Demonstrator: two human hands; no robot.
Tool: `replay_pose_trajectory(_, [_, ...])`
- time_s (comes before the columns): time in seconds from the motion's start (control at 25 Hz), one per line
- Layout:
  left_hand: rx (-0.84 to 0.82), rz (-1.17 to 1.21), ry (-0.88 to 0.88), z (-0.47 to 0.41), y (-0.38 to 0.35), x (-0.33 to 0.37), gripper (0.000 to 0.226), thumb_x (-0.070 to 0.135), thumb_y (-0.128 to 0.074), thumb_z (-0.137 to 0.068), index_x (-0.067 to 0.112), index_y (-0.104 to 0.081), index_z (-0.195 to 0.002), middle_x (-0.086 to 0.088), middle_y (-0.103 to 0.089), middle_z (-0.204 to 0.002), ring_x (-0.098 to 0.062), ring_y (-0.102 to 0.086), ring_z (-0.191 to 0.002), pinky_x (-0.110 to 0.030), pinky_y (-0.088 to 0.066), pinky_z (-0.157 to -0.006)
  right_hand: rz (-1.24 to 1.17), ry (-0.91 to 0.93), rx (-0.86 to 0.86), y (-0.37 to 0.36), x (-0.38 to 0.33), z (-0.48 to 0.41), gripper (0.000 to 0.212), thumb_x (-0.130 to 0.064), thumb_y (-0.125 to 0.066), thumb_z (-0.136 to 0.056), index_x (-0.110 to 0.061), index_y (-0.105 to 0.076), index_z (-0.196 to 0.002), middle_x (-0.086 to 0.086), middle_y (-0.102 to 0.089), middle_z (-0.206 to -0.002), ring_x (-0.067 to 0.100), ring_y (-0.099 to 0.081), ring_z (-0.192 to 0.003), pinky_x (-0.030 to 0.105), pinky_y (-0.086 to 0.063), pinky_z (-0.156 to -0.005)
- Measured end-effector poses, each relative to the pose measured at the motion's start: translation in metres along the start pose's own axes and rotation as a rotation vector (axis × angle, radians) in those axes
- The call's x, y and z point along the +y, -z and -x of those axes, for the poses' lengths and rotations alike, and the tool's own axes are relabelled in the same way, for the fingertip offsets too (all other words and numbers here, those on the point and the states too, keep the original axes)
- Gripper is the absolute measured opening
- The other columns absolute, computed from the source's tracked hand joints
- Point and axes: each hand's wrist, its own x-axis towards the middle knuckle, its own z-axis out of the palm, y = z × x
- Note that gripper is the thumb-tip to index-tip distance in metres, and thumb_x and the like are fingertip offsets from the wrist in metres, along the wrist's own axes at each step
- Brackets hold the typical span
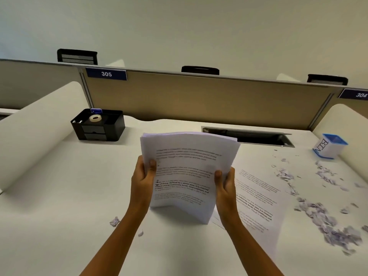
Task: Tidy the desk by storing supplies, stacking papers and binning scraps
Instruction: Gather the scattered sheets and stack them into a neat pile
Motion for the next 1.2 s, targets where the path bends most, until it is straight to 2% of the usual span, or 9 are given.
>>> replay_pose_trajectory(0.08, [0.022, 0.006, -0.002, 0.001, 0.000, 0.000, 0.025, 0.040, -0.041, -0.084, 0.032, -0.050, -0.106, 0.006, -0.065, -0.097, -0.013, -0.066, -0.085, -0.023, -0.056, -0.061, 0.012, 0.032, 0.008, -0.003, -0.001, 0.002, 0.028, -0.043, -0.036, -0.086, -0.027, -0.043, -0.108, -0.009, -0.062, -0.099, 0.005, -0.065, -0.086, 0.020, -0.055, -0.060])
replay_pose_trajectory(0.2, [0.031, 0.031, -0.020, 0.000, -0.002, 0.006, 0.024, 0.038, -0.044, -0.083, 0.030, -0.051, -0.105, 0.010, -0.064, -0.097, -0.003, -0.065, -0.084, -0.017, -0.054, -0.061, 0.025, 0.085, 0.034, -0.003, -0.007, -0.001, 0.011, -0.033, -0.039, -0.094, -0.028, -0.043, -0.103, -0.010, -0.062, -0.099, 0.009, -0.065, -0.086, 0.018, -0.055, -0.062])
replay_pose_trajectory(0.36, [-0.011, 0.017, -0.017, -0.002, 0.003, 0.005, 0.024, 0.037, -0.050, -0.080, 0.028, -0.050, -0.102, 0.006, -0.065, -0.102, -0.004, -0.066, -0.086, -0.020, -0.057, -0.064, 0.055, 0.064, 0.021, 0.010, -0.003, 0.000, 0.024, -0.030, -0.050, -0.091, -0.027, -0.039, -0.112, -0.008, -0.058, -0.108, 0.013, -0.062, -0.092, 0.017, -0.057, -0.066])
replay_pose_trajectory(0.64, [0.068, 0.020, -0.024, 0.011, -0.008, -0.004, 0.018, 0.035, -0.043, -0.086, 0.031, -0.054, -0.100, 0.010, -0.065, -0.093, -0.004, -0.065, -0.082, -0.018, -0.054, -0.059, 0.078, 0.062, 0.060, 0.004, 0.006, 0.014, 0.005, -0.018, -0.040, -0.097, -0.022, -0.039, -0.095, -0.004, -0.056, -0.096, 0.013, -0.061, -0.086, 0.012, -0.052, -0.060])
replay_pose_trajectory(0.8, [0.074, 0.002, -0.021, 0.015, -0.004, -0.010, 0.017, 0.034, -0.038, -0.090, 0.029, -0.052, -0.097, 0.021, -0.064, -0.085, -0.003, -0.063, -0.081, -0.016, -0.053, -0.061, 0.069, 0.057, 0.042, 0.007, 0.014, 0.018, 0.014, -0.035, -0.040, -0.089, -0.025, -0.038, -0.098, -0.004, -0.057, -0.101, 0.013, -0.062, -0.090, 0.017, -0.055, -0.063])
replay_pose_trajectory(0.92, [0.022, -0.068, 0.104, 0.024, -0.002, -0.030, 0.016, 0.028, -0.038, -0.099, 0.026, -0.052, -0.106, 0.012, -0.063, -0.097, -0.008, -0.062, -0.088, -0.017, -0.053, -0.062, 0.086, -0.018, -0.011, 0.008, 0.039, 0.025, 0.011, -0.017, -0.042, -0.097, -0.025, -0.037, -0.102, -0.006, -0.054, -0.105, 0.012, -0.060, -0.095, 0.016, -0.055, -0.066])
replay_pose_trajectory(1.04, [-0.019, -0.198, 0.257, 0.039, 0.000, -0.052, 0.027, 0.023, -0.037, -0.099, 0.025, -0.047, -0.124, 0.003, -0.059, -0.115, -0.014, -0.056, -0.098, -0.026, -0.053, -0.081, 0.130, -0.043, -0.057, 0.010, 0.061, 0.033, 0.022, -0.011, -0.046, -0.094, -0.026, -0.036, -0.108, -0.006, -0.052, -0.112, 0.014, -0.058, -0.103, 0.021, -0.057, -0.077])
replay_pose_trajectory(1.12, [-0.015, -0.285, 0.290, 0.043, 0.001, -0.055, 0.028, 0.019, -0.041, -0.098, 0.018, -0.049, -0.125, -0.004, -0.059, -0.118, -0.018, -0.054, -0.098, -0.038, -0.050, -0.090, 0.176, -0.035, -0.075, 0.012, 0.064, 0.034, 0.025, -0.012, -0.047, -0.093, -0.028, -0.036, -0.110, -0.009, -0.051, -0.112, 0.012, -0.057, -0.103, 0.017, -0.055, -0.077])
replay_pose_trajectory(1.2, [0.032, -0.387, 0.272, 0.040, 0.002, -0.052, 0.026, 0.014, -0.047, -0.096, 0.007, -0.056, -0.119, -0.012, -0.063, -0.115, -0.021, -0.055, -0.090, -0.038, -0.051, -0.086, 0.276, 0.001, -0.067, 0.014, 0.063, 0.030, 0.028, -0.007, -0.045, -0.094, -0.028, -0.036, -0.111, -0.009, -0.052, -0.111, 0.008, -0.058, -0.100, 0.018, -0.056, -0.079])
